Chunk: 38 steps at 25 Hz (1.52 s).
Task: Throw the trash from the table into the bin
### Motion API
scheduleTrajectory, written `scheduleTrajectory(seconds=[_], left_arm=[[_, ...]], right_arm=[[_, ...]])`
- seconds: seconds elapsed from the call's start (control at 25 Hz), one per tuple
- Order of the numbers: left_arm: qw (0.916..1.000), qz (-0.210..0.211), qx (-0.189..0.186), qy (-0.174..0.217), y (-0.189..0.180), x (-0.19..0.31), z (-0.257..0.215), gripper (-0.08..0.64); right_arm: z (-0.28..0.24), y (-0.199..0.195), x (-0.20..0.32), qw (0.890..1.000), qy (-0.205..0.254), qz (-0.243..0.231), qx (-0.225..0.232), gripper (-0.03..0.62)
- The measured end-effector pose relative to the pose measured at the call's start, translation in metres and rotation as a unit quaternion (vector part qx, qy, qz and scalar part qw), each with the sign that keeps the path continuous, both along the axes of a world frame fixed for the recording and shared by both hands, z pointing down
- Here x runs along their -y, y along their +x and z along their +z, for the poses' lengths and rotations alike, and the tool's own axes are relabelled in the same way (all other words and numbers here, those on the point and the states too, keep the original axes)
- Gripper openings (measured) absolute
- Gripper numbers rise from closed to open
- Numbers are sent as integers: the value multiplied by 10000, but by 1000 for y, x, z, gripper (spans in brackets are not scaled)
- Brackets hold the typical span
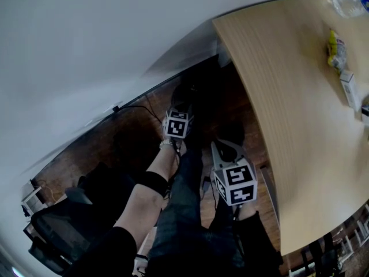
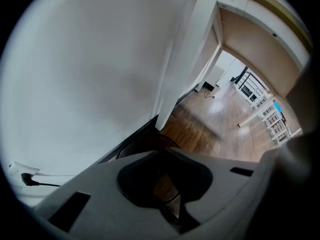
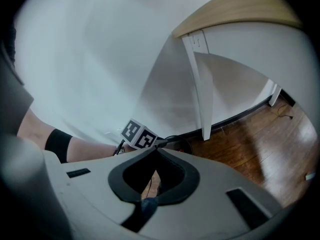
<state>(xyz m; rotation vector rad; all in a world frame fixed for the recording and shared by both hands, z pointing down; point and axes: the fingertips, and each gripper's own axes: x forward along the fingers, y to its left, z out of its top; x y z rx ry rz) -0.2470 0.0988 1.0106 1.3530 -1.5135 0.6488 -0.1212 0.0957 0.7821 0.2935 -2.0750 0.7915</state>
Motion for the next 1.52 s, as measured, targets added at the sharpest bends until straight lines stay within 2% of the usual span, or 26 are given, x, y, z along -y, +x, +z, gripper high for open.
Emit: scheduleTrajectory(seconds=[0.08,0.32,0.52,0.68,0.8,0.92,1.04,1.2,1.36,1.52], left_arm=[[9999,53,38,147,1,2,-20,3],[9986,261,165,436,12,-5,-101,0],[9978,122,-11,657,26,-17,-183,0],[9962,409,-24,772,48,-26,-259,2],[9938,683,-174,863,72,-32,-313,2],[9889,982,-366,1057,94,-34,-364,2],[9836,1335,-392,1149,106,-38,-406,2],[9718,1794,-425,1471,120,-37,-452,2],[9633,2063,-425,1664,128,-29,-462,2],[9560,2358,-438,1690,132,-18,-463,2]], right_arm=[[-5,1,1,10000,-1,17,21,8],[-42,1,3,9998,124,56,151,8],[-85,7,3,9992,309,112,217,8],[-125,16,-2,9986,368,223,296,8],[-154,30,-8,9982,395,350,300,8],[-182,43,-11,9971,508,488,301,8],[-207,50,-15,9954,607,641,357,8],[-230,58,-22,9935,699,830,336,8],[-238,69,-21,9906,873,1022,238,8],[-246,85,-11,9831,1042,1486,236,8]])
